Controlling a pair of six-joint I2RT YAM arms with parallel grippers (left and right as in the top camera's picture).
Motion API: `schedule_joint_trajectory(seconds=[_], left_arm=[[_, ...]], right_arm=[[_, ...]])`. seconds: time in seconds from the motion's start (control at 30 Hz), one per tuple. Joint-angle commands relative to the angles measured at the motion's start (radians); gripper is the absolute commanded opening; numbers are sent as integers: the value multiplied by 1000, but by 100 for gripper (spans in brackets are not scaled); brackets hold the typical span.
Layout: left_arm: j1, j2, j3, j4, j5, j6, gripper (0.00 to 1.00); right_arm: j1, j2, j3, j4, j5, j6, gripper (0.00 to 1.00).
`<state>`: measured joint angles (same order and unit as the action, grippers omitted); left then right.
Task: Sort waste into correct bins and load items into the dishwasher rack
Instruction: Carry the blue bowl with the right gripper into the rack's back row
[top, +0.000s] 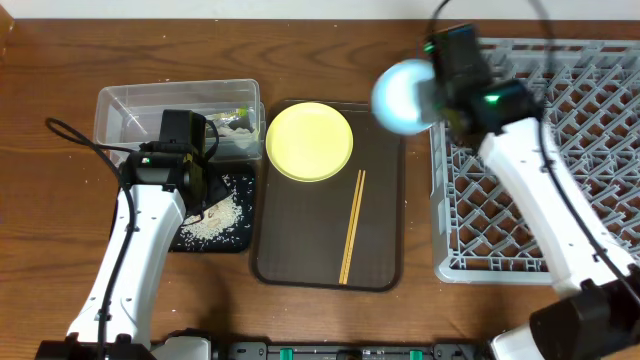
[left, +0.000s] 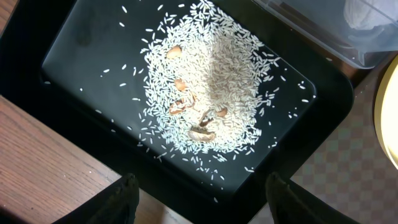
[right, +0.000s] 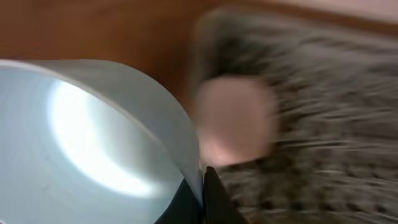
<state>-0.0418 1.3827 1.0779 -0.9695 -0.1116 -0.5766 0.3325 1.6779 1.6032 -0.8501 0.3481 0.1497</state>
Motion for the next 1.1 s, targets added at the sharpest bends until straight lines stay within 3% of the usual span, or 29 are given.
schedule_joint_trajectory(seconds=[0.0, 0.4, 0.77, 1.07], left_arm=[[4, -8, 6, -5, -9, -8, 68], [4, -8, 6, -2, -8, -9, 68], [4, -8, 6, -2, -8, -9, 68], [4, -8, 6, -2, -2, -9, 68]], right_arm=[[-68, 13, 3, 40, 332, 3, 1], [-255, 119, 3, 345, 660, -256, 1], [-294, 311, 3, 440, 890, -262, 1], [-291, 400, 3, 440, 893, -259, 1]])
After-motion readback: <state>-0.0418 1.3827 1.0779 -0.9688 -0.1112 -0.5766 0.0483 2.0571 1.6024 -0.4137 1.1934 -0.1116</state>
